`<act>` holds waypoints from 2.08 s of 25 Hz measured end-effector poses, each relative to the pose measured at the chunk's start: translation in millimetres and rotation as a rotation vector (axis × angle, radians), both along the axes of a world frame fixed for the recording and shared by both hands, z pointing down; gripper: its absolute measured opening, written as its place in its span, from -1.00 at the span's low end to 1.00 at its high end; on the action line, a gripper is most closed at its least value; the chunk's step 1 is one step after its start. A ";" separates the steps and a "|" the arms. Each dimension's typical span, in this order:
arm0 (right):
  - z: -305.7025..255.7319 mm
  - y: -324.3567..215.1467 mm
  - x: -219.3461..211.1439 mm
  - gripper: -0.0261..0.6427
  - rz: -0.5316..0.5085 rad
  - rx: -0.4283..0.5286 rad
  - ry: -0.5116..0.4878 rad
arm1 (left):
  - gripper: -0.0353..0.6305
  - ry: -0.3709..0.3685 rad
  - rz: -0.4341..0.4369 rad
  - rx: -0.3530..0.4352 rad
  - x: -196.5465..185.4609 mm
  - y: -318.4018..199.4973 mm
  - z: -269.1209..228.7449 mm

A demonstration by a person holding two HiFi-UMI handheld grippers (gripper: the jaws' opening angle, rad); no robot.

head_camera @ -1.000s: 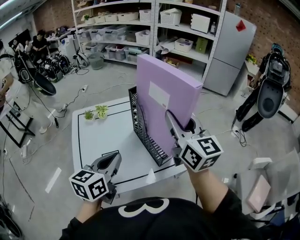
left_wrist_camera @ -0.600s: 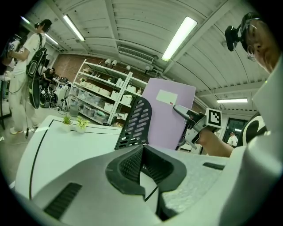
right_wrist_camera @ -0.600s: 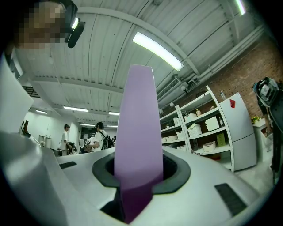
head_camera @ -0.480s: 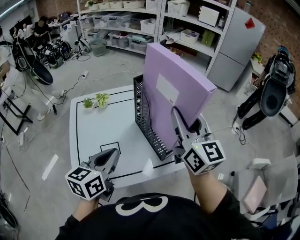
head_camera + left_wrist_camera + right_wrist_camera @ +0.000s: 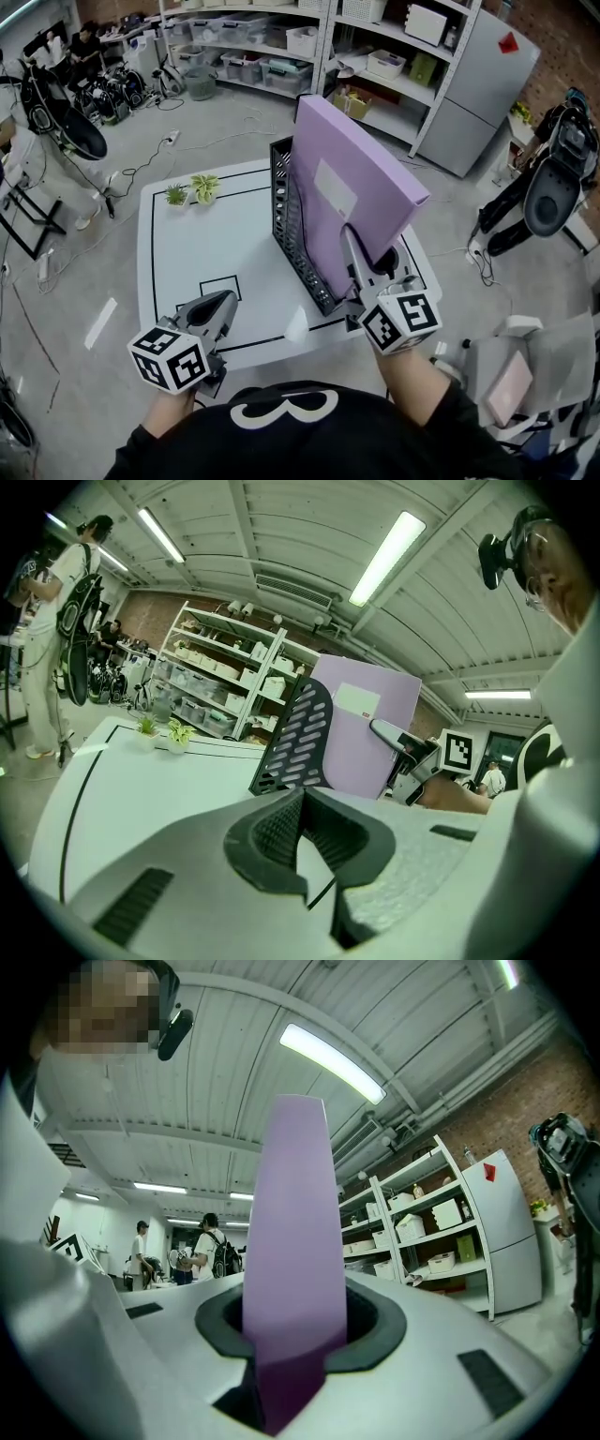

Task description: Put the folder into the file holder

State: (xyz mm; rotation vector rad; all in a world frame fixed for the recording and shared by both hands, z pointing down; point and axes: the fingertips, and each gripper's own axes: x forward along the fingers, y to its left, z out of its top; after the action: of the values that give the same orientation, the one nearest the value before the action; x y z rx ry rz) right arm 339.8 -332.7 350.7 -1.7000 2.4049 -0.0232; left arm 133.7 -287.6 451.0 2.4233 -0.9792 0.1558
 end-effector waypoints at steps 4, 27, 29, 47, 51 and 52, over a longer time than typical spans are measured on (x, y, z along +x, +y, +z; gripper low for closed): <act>17.9 0.5 -0.4 -0.49 0.005 -0.031 0.014 | -0.88 -0.011 0.006 -0.014 1.9 0.6 1.5; 72.4 16.1 -18.9 -0.41 -0.076 -0.220 0.132 | -0.88 -0.047 -0.006 -0.040 -10.2 39.4 -8.3; 70.5 18.6 -15.7 -0.32 -0.062 -0.240 0.121 | -0.88 -0.051 -0.004 -0.034 -11.4 47.1 -14.8; 47.5 179.5 -48.5 -0.04 -0.248 -0.352 -0.019 | -0.88 0.004 -0.002 -0.013 -39.9 144.0 -41.2; 48.5 226.6 -89.7 -0.29 -0.391 -0.371 -0.069 | -0.88 0.013 0.011 -0.009 -44.5 172.7 -37.6; 47.5 237.7 -98.7 -0.41 -0.421 -0.368 -0.075 | -0.88 0.016 0.017 -0.009 -44.8 180.7 -37.2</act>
State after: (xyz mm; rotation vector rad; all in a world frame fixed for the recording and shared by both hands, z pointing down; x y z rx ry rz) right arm 241.1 -95.0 398.2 -1.2431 2.7788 -0.6116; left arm 88.9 -106.9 413.9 2.4217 -0.9498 0.1464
